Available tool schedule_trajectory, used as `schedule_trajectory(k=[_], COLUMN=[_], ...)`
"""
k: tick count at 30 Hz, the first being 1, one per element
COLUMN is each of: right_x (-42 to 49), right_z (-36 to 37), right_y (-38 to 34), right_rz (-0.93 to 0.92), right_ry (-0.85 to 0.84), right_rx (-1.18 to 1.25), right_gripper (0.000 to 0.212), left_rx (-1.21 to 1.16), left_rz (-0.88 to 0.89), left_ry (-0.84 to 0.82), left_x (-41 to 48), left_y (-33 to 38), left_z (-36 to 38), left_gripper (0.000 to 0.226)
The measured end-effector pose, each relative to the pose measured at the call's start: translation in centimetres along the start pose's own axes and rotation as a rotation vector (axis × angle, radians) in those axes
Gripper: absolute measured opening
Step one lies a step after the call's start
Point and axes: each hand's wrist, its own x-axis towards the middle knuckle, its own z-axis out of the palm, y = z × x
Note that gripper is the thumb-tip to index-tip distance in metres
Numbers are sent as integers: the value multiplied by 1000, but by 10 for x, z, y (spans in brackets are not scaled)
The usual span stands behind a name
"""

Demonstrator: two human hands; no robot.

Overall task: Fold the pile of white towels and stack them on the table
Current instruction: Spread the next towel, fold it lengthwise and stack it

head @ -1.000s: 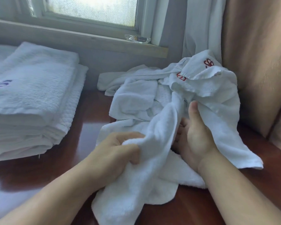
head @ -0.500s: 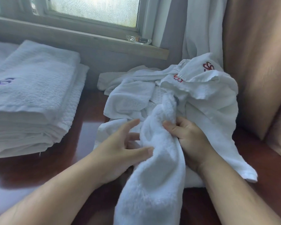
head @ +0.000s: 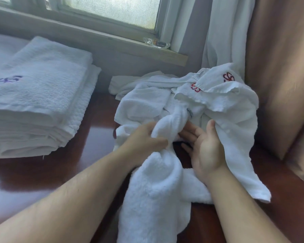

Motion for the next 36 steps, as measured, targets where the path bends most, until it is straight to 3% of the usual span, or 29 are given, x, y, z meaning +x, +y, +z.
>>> schedule_trajectory(k=[3, 8, 12, 17, 21, 23, 25, 26, 28, 30, 31, 33, 36], right_x=[6, 28, 49, 62, 60, 53, 38, 30, 14, 5, 4, 6, 15], right_z=[0, 3, 7, -13, -13, -5, 3, 6, 3, -8, -11, -14, -14], right_y=[2, -17, -33, -56, -54, -46, -34, -26, -11, -1, 2, 3, 0], right_rz=[-36, -97, -110, -106, -102, -139, -146, -128, -37, 3, 7, 7, 2], right_ry=[55, 173, 167, 158, 151, 257, 230, 178, 138, 198, 220, 233, 237], right_rx=[0, -69, -84, -119, -167, -190, -180, -131, 53, 223, 272, 319, 362], right_gripper=[69, 61, 69, 66, 64, 71, 74, 70, 74, 79, 78, 74, 66], left_rx=[-90, -133, -131, -321, 55, 418, 884, 1007, 994, 906, 909, 933, 701], left_rz=[26, -11, 36, 42, 107, -17, -93, -47, 96, 111, 90, 151, 328], left_ry=[36, 54, 59, 135, 225, 264, 324, 350, 332, 254, 242, 329, 438], left_x=[-7, -25, -38, -52, -54, -48, -40, -36, -24, -13, -10, -6, -15], left_y=[-3, -1, -3, -13, -10, -4, 9, 15, 21, 19, 14, 5, -1], left_z=[-1, -17, -30, -56, -53, -49, -43, -36, -21, -9, -6, -5, -8], left_gripper=[15, 31, 47, 52, 17, 13, 33, 46, 78, 95, 91, 56, 17])
